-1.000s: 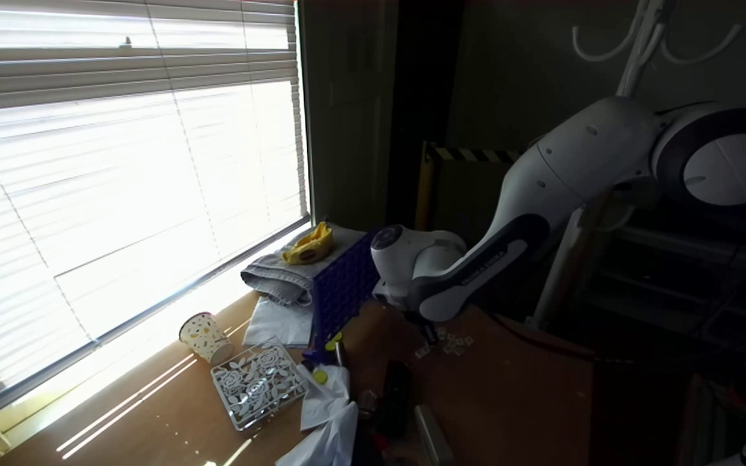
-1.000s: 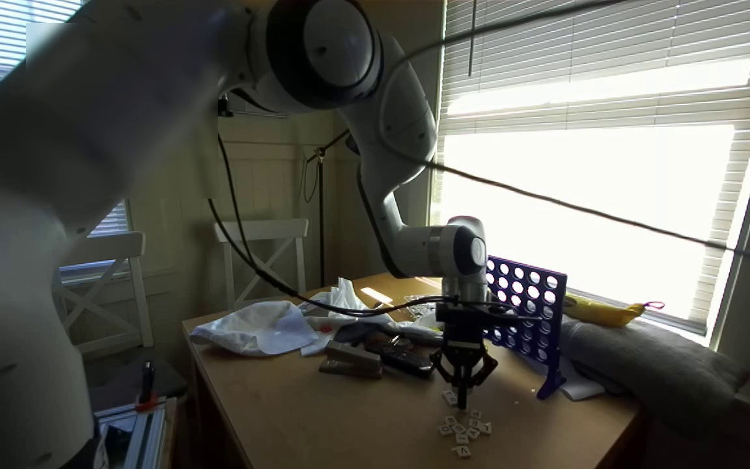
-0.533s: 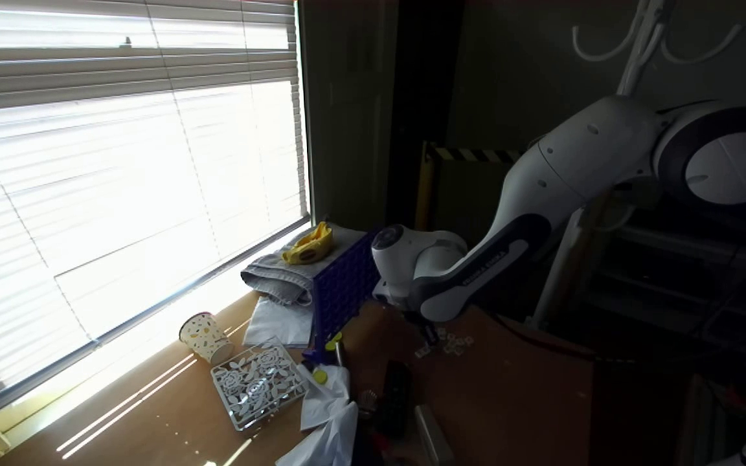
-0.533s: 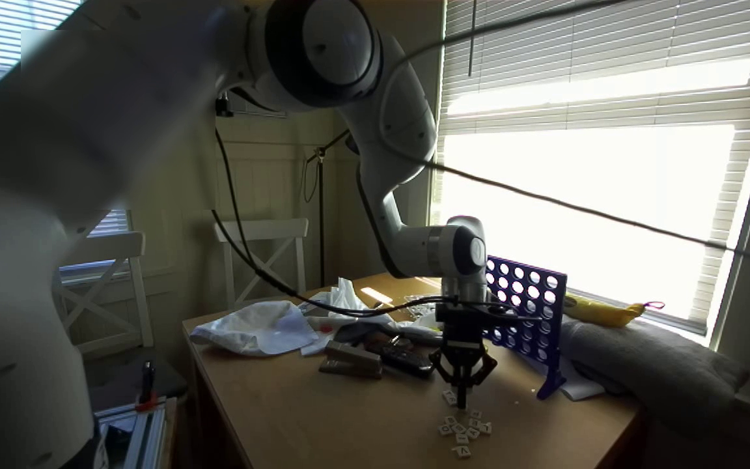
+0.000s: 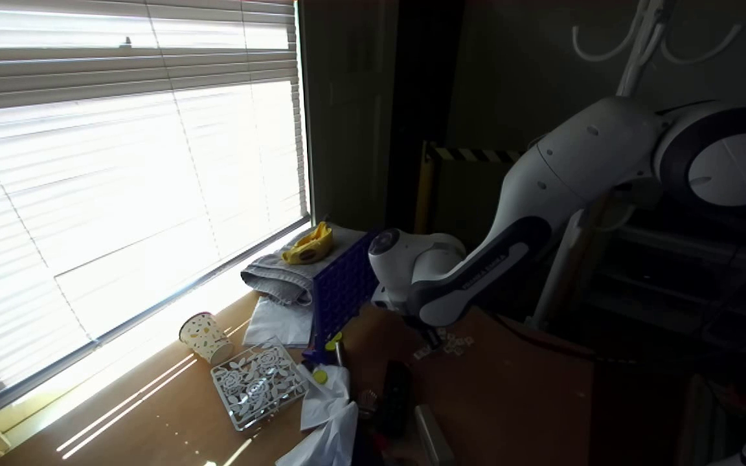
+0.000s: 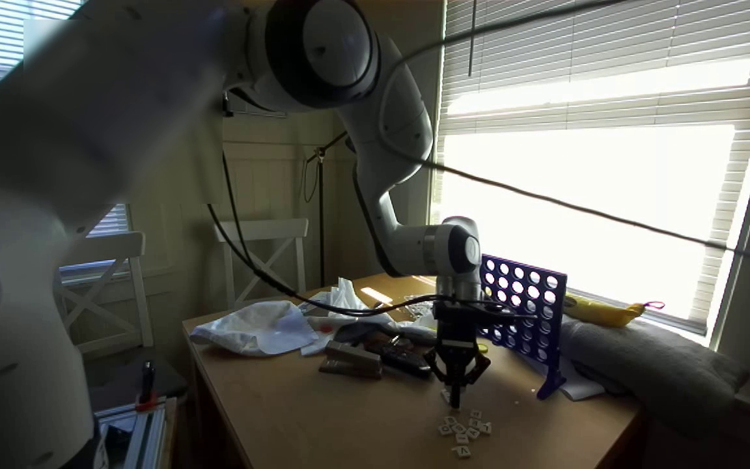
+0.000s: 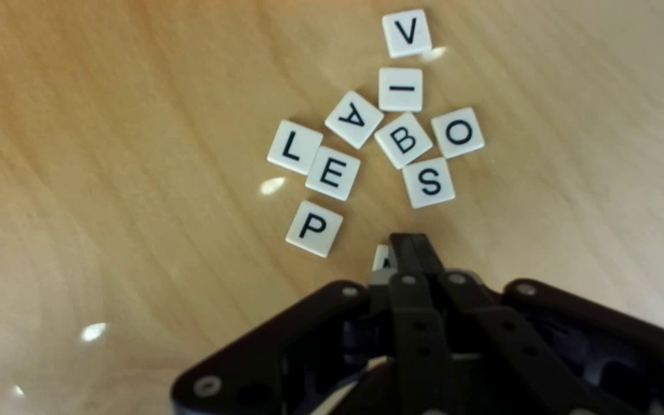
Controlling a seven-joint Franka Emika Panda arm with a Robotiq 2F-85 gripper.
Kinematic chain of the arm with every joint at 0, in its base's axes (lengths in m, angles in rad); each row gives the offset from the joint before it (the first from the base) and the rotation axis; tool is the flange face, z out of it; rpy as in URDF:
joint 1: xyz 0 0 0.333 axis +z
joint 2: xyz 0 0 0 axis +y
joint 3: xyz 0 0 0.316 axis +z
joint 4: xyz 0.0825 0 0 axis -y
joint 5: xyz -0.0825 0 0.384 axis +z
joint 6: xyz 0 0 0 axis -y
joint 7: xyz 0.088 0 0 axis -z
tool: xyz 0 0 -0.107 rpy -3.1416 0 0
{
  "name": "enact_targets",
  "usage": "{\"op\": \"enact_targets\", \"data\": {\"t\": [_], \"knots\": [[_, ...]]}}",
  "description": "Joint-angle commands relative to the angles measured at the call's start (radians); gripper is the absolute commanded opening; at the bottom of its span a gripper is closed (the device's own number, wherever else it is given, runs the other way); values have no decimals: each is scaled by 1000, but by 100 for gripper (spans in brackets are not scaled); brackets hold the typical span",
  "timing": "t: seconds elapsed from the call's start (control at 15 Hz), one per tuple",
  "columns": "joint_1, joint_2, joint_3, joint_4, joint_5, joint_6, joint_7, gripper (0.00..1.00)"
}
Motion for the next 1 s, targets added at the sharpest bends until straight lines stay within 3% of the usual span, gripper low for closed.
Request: {"op": "enact_targets", "data": {"t": [0.0,0.93], "knots": [[5,0,4,-21,-20,-19,-34,0],[39,23,-9,5,-100,-33,-67,0]]}}
